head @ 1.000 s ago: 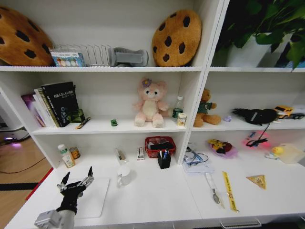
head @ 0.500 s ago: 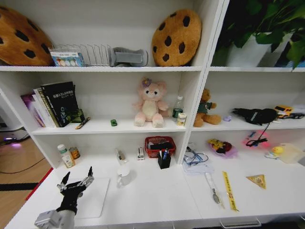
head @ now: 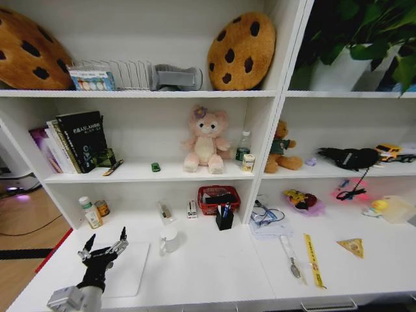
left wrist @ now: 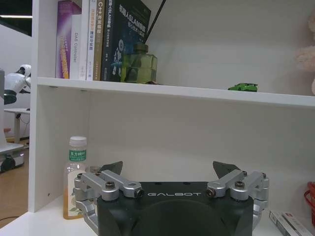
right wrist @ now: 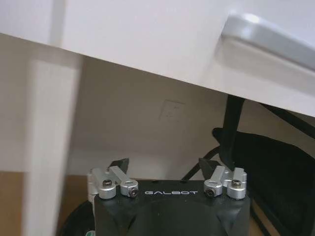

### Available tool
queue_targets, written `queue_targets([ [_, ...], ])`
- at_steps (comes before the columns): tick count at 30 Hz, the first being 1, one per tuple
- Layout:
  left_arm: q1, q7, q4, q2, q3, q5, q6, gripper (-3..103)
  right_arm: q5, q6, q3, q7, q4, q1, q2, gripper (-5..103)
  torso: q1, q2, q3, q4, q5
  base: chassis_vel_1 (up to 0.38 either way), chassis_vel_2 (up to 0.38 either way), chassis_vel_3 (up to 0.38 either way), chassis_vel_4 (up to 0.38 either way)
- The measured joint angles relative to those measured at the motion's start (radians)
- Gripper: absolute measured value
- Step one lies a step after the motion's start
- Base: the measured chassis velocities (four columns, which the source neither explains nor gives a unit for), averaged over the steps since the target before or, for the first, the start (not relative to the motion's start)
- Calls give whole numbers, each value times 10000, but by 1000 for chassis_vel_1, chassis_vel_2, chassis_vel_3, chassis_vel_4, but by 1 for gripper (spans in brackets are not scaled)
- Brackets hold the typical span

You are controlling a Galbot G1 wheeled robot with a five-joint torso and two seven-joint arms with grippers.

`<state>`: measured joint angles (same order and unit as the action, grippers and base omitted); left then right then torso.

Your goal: Organize the objects on the table.

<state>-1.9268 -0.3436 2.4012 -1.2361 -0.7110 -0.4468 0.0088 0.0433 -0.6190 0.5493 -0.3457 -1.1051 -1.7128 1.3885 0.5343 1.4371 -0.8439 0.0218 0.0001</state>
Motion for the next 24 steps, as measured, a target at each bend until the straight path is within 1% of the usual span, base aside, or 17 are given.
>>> queue_targets([
  [1, 0, 0, 0, 0, 0, 0, 0, 100, 0, 0, 0, 0, 0, 0, 0, 78, 0, 0, 0, 0, 0, 0, 0, 0, 0],
  [2, 0, 0, 0, 0, 0, 0, 0, 100, 113, -137, -42, 11, -342, -427, 40, 83, 0, 0, 0, 1, -2, 0, 0, 0, 0],
  [3, 0, 0, 0, 0, 0, 0, 0, 100, 113, -137, -42, 11, -342, -427, 40, 83, 0, 0, 0, 1, -2, 0, 0, 0, 0],
  [4, 0, 0, 0, 0, 0, 0, 0, 100, 244, -348, -69, 33, -820, -971, 108, 88, -1, 1, 0, 4, -3, 0, 0, 0, 0],
  [5, 0, 0, 1, 0, 0, 0, 0, 100, 279, -549, -73, -39, -1425, -1505, 204, 93, -1, 2, 1, 1, -1, 0, 0, 0, 0],
  [6, 0, 0, 1, 0, 0, 0, 0, 100, 279, -549, -73, -39, -1425, -1505, 204, 93, -1, 2, 1, 1, -1, 0, 0, 0, 0],
  [7, 0, 0, 0, 0, 0, 0, 0, 100, 280, -598, -73, -91, -1658, -1713, 234, 97, -1, 2, 2, -3, 1, 0, 0, 0, 0],
  [8, 0, 2, 0, 0, 0, 0, 0, 100, 342, -760, -76, -230, -2353, -2343, 271, 100, 0, 2, 1, -3, -3, 0, 0, 0, 0],
  [9, 0, -1, 0, 0, 0, 0, 0, 100, 462, -904, -74, -314, -2821, -2796, 273, 100, 0, 2, 1, -3, -2, 0, 0, 0, 0],
  [12, 0, 0, 0, 0, 0, 0, 0, 100, 548, -1070, -74, -365, -3212, -3220, 261, 100, 0, 2, 1, -3, 0, 0, 0, 0, 0],
  [14, 0, 0, 0, 0, 0, 0, 0, 100, 770, -1676, -65, -278, -4283, -4234, 120, 100, -1, 2, 1, 0, -1, 0, 0, 0, 0],
  [15, 0, 0, 0, 0, 0, 0, 0, 100, 770, -1676, -65, -278, -4283, -4234, 120, 100, -1, 2, 1, 0, -1, 0, 0, 0, 0],
  [17, 0, 0, 0, 0, 0, 0, 0, 100, 853, -1838, -69, -261, -5573, -5145, -103, 100, -1, 2, 1, -3, -3, 0, 0, 0, 0],
  [18, 0, 0, 0, 0, 0, 0, 0, 100, 853, -1838, -69, -261, -5573, -5145, -103, 100, -1, 2, 1, -3, -3, 0, 0, 0, 0],
  [20, 0, 0, 0, 0, 0, 0, 0, 100, 1000, -1859, 71, -375, -7017, -5774, -224, 100, -1, 2, 0, -3, -2, 0, 0, 0, 0],
  [23, 0, 0, 0, 0, -1, 0, 0, 100, 996, -1859, 173, -406, -7436, -5882, -236, 100, -1, 2, 0, -3, -3, 0, 0, 0, 0],
  [24, 0, 0, 0, 0, 0, 0, 0, 100, 838, -1850, 345, -387, -8132, -5960, -236, 100, -1, 2, 0, -2, 0, 0, 0, 0, 0],
])
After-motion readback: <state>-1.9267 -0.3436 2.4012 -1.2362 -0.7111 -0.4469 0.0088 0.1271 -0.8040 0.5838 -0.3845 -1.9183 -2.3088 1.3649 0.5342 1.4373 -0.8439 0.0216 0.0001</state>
